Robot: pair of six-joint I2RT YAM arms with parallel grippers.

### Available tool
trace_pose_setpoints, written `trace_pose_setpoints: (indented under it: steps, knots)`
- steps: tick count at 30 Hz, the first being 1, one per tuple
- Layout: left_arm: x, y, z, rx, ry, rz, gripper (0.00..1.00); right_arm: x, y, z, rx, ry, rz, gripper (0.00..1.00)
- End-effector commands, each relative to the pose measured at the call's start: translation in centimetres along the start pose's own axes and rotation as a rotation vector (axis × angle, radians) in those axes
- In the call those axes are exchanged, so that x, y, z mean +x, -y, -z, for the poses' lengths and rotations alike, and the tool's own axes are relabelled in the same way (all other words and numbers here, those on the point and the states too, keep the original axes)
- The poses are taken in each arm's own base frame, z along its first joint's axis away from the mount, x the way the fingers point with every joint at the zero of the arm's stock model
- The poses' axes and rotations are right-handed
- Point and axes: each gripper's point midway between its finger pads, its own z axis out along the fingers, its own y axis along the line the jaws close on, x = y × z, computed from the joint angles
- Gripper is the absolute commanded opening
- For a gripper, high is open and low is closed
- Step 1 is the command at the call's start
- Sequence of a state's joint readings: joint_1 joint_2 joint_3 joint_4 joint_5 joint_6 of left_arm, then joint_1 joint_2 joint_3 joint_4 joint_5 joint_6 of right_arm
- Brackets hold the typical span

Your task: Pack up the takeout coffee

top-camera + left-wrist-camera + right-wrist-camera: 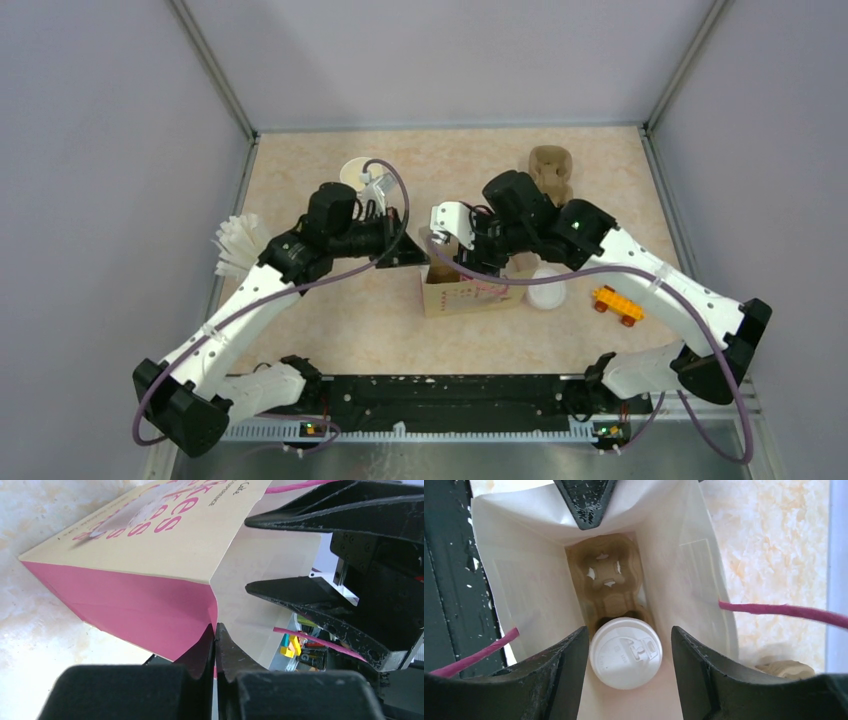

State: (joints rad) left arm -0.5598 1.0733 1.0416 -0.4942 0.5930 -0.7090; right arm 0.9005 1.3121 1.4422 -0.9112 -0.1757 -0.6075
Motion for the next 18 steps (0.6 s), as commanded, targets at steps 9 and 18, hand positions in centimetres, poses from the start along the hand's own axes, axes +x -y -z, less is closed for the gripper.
trace_pose_setpoints:
  steps: [9,18]
  knots:
    - [-3.3,1.5,0.5,-0.024,0.083,-0.107,0.28,-3.4,2.5,1.1,0.081,0.115,-0.079,0.59]
    - [-5.2,2.4,1.2,-0.062,0.106,-0.180,0.41,-4.3,3.6,3.2,0.158,0.183,-0.109,0.60]
